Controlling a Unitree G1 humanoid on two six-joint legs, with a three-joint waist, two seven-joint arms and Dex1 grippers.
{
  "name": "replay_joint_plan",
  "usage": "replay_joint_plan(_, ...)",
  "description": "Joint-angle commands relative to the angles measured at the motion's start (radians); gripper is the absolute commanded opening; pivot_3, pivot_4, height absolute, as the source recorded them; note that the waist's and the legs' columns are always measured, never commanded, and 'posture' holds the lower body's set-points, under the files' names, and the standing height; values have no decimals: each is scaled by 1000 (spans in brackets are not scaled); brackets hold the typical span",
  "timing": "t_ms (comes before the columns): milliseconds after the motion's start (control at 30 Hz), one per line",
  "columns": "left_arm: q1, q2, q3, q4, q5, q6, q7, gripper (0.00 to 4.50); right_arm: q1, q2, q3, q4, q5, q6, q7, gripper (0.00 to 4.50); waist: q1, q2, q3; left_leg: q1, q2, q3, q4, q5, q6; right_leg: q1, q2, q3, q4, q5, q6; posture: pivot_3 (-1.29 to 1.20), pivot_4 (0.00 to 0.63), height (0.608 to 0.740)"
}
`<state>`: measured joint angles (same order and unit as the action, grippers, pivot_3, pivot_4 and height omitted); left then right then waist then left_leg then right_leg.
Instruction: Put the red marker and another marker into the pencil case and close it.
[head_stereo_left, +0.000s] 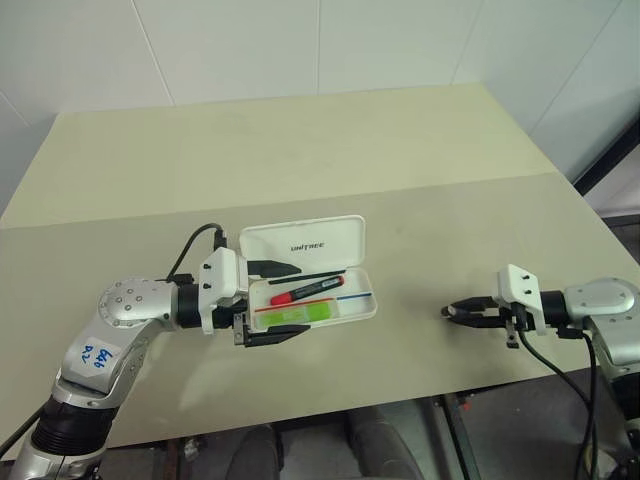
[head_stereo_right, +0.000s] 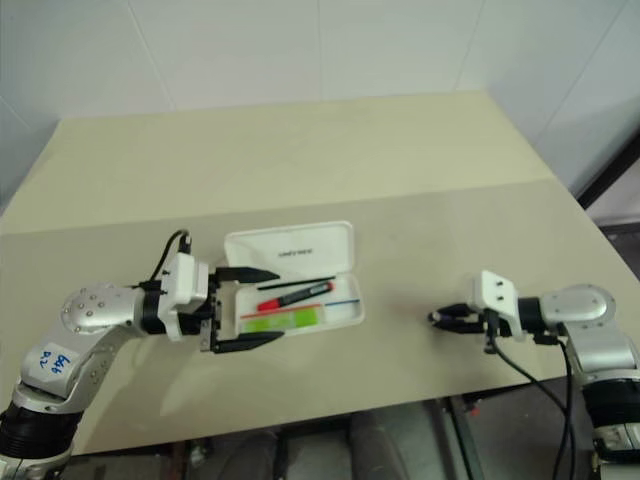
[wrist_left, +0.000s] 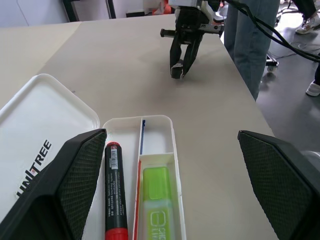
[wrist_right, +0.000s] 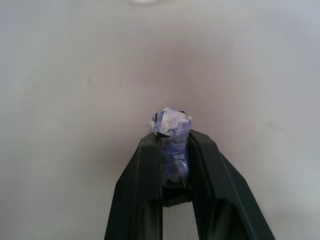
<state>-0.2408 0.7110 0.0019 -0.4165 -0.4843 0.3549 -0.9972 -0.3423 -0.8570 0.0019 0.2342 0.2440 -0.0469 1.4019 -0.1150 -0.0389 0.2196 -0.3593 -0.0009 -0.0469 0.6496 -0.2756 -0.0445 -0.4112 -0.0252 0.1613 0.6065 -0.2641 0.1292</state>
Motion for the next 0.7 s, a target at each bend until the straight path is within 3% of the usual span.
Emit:
replay_joint_plan(33,0,14,34,-11,3,-28,-1,4500,-59,32,21,-124,45,49,-10,381,-2,0,0,0,0,0,0,0,0,0,0,0,0,0,0,0,150,740)
replay_joint_plan(233,16,19,42,-20,3,-34,5,4500,-154,122,108,-191,45,104,-10,381,3,-1,0,0,0,-1,0,0,0,0,0,0,0,-1,1,0,150,740)
replay_joint_plan(433,38,29,59,-26,5,-38,3,4500,-230,206,197,-126,6,69,8,381,4,-1,0,-1,1,-1,-1,-2,0,-1,-1,-2,-1,1,5,0,150,740)
replay_joint_plan(500,42,33,64,-25,7,-40,4,4500,-248,226,217,-102,-4,62,13,381,4,-1,0,-1,1,-1,-2,-3,0,-1,-1,-4,-1,6,14,0,150,740)
replay_joint_plan(700,55,32,73,-34,10,-42,16,4500,-279,273,248,-30,-31,41,11,381,3,-1,0,-1,2,-2,-3,-4,0,-2,-1,-5,-1,5,13,0,150,740)
